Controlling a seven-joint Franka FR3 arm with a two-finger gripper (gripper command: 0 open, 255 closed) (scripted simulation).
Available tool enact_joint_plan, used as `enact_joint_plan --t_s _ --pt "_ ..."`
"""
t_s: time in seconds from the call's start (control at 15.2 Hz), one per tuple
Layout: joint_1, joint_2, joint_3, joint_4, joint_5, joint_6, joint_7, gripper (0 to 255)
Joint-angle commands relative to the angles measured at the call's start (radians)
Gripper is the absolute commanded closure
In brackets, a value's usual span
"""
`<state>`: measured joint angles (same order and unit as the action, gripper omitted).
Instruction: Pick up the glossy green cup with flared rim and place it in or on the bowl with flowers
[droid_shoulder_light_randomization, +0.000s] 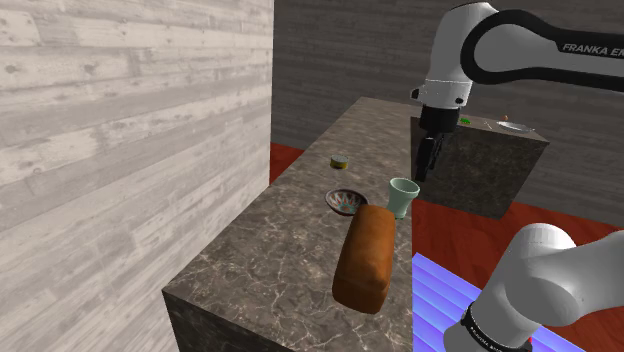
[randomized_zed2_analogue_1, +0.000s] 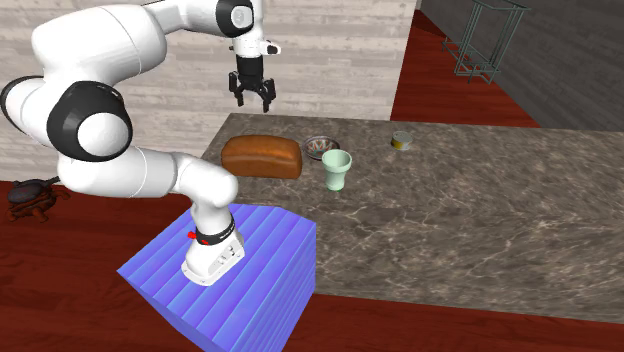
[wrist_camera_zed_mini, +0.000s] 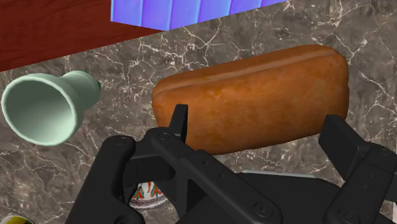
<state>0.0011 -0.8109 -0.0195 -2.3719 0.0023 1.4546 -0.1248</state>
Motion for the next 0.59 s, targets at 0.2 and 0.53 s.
enact_joint_plan --t_s 0.2,0.53 --pt "-0.025 0.027 -0.028 -0.054 -0.042 0.094 -0.018 0" --pt "-0.069 0.098 -0.079 -0.12 -0.111 0.258 -0.044 0"
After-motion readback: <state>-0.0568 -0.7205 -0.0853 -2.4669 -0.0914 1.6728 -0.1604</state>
